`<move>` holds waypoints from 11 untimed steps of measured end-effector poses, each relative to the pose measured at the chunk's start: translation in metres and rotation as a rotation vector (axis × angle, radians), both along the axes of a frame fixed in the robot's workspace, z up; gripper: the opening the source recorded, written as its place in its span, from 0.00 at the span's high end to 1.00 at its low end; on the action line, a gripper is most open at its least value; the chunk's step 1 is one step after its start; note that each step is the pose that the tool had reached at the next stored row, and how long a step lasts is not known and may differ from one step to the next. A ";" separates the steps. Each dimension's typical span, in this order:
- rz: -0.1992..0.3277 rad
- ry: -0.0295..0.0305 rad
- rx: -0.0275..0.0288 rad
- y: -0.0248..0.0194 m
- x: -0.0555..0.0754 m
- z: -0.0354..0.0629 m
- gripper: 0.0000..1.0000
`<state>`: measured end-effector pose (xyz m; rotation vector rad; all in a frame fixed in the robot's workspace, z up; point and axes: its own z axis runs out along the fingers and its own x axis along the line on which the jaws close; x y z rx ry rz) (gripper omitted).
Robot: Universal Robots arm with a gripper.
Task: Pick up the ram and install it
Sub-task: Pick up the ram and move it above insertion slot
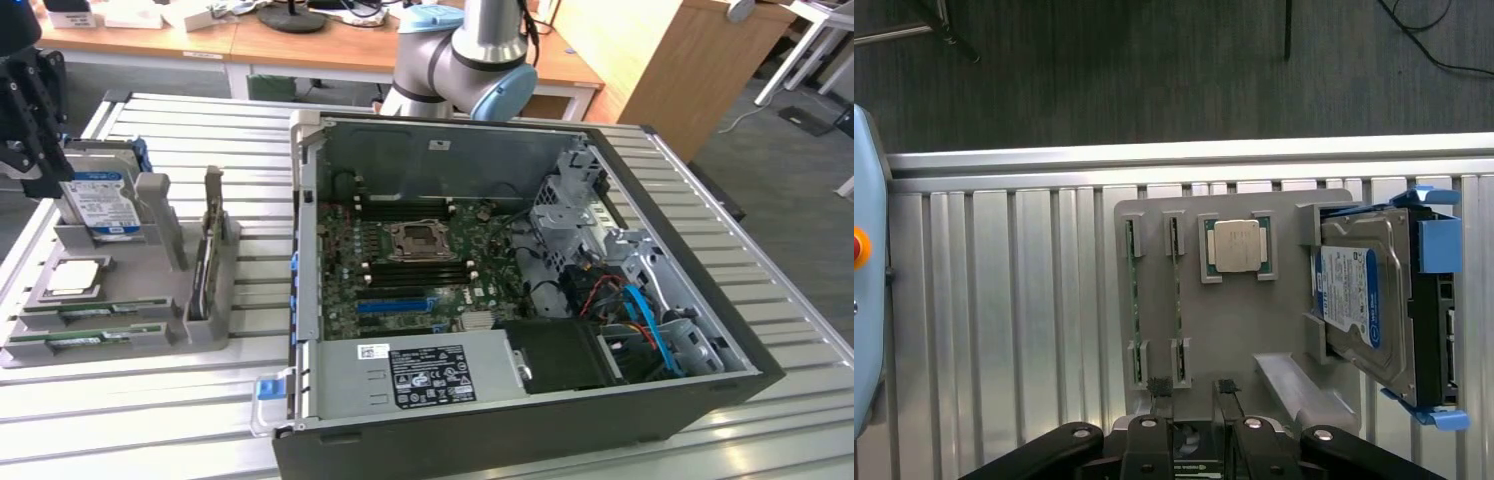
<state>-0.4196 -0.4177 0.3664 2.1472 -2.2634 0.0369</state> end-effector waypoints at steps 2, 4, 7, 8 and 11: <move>0.000 -0.0002 0.0001 0.0000 0.000 -0.0018 0.70; -0.001 0.0000 0.0000 0.0000 0.000 -0.0050 0.70; -0.001 0.0001 -0.0001 0.0000 0.000 -0.0104 0.70; -0.001 0.0001 0.0000 0.0000 0.000 -0.0122 0.70; -0.001 0.0001 -0.0001 0.0000 0.000 -0.0176 0.70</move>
